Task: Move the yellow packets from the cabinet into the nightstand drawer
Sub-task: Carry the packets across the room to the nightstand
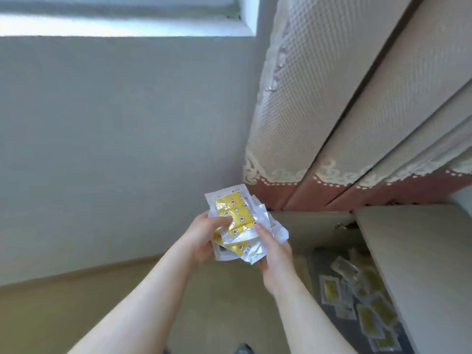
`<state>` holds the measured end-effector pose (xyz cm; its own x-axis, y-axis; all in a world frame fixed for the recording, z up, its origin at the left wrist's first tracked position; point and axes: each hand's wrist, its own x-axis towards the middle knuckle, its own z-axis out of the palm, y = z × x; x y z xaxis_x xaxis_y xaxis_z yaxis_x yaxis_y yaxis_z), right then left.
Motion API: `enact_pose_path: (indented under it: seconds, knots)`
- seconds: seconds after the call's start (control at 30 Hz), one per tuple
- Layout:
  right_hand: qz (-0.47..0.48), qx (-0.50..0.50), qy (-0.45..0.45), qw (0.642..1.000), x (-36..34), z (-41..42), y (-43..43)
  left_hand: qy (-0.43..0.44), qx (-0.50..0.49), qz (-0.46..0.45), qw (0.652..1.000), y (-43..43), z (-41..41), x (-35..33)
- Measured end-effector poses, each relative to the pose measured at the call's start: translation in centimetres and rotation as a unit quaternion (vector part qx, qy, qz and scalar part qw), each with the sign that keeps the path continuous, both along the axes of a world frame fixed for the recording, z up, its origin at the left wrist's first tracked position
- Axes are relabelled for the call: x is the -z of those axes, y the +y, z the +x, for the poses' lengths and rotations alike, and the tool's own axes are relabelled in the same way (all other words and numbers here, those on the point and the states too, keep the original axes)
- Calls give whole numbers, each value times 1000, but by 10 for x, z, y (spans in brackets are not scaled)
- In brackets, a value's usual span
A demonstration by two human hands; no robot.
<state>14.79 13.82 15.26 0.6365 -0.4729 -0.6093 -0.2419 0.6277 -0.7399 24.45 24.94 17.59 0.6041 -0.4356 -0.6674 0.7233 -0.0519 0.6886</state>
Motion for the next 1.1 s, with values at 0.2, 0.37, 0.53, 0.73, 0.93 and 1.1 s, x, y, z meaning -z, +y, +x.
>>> enact_pose_path:
  seconds: [0.2, 0.37, 0.53, 0.73, 0.93, 1.1]
  knots:
    - [-14, -176, -44, 983, -38, 85, 132, -55, -192, 6, 980, 156, 39, -38]
    - [11, -316, -68, 946, -57, 136, 273, -81, -337, 21, 938, 303, 48, -59]
    - [35, -441, -82, 893, -69, 157, 410, -80, -457, 15, 886, 436, 33, -69]
    - [34, -581, -81, 810, -64, 169, 540, -69, -592, 39, 802, 553, 8, -67]
    - [29, -679, -98, 727, -57, 207, 661, -64, -706, 48, 704, 655, 18, -55]
    - [28, -742, -117, 660, -67, 259, 761, -80, -764, 43, 639, 732, 50, -63]
